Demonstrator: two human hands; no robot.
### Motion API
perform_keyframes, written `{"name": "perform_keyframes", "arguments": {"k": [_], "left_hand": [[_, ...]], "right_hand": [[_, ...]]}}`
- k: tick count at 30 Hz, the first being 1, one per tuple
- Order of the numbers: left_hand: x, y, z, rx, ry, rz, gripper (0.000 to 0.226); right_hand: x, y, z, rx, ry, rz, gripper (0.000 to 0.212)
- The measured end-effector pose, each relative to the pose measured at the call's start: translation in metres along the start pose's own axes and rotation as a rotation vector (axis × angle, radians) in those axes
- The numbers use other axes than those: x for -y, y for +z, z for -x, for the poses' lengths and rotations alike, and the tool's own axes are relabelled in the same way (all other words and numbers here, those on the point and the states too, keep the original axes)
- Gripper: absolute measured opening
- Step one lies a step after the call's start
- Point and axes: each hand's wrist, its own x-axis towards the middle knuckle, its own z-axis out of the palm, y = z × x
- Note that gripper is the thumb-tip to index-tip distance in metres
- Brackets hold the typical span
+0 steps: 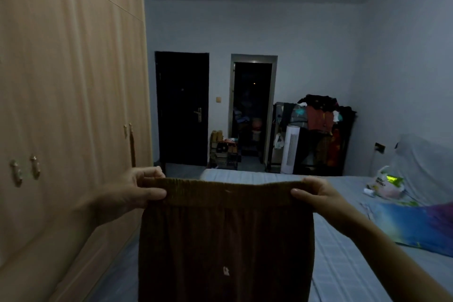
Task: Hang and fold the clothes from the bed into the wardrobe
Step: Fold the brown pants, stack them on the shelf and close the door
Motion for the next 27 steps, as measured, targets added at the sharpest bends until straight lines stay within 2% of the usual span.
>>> {"name": "perform_keyframes", "arguments": {"k": [2,5,8,13,18,21,24,26,27], "left_hand": [[0.002,0.007,-0.016,-0.138,-0.068,0.049,0.027],[-0.001,0.033,-0.043,-0.519,-0.142,-0.012,0.013],[-0.01,0.059,-0.052,-0.657,-0.03,-0.096,0.014],[-0.024,0.109,-0.036,-0.58,0.139,-0.319,0.018],[-0.027,0.143,-0.032,-0.554,0.182,-0.331,0.016],[-0.021,0.146,-0.031,-0.555,0.18,-0.28,0.01],[-0.02,0.146,-0.031,-0.396,0.082,-0.059,0.03],[-0.021,0.146,-0.029,-0.278,0.028,-0.001,0.036],[-0.02,0.144,-0.028,-0.254,0.042,-0.06,0.033]], "right_hand": [[0.002,0.014,-0.013,-0.073,0.07,-0.018,0.017],[0.007,0.046,-0.031,-0.231,0.171,-0.004,0.005],[0.016,0.078,-0.034,-0.308,0.118,-0.037,0.008],[0.035,0.122,-0.014,-0.253,-0.071,-0.129,0.012],[0.036,0.148,0.001,-0.09,-0.197,-0.141,0.013],[0.031,0.152,0.006,-0.027,-0.232,-0.171,0.024],[0.026,0.152,0.008,-0.027,-0.283,-0.008,0.043],[0.022,0.151,0.007,-0.1,-0.295,0.056,0.04],[0.021,0.149,0.007,-0.11,-0.293,0.054,0.037]]}}
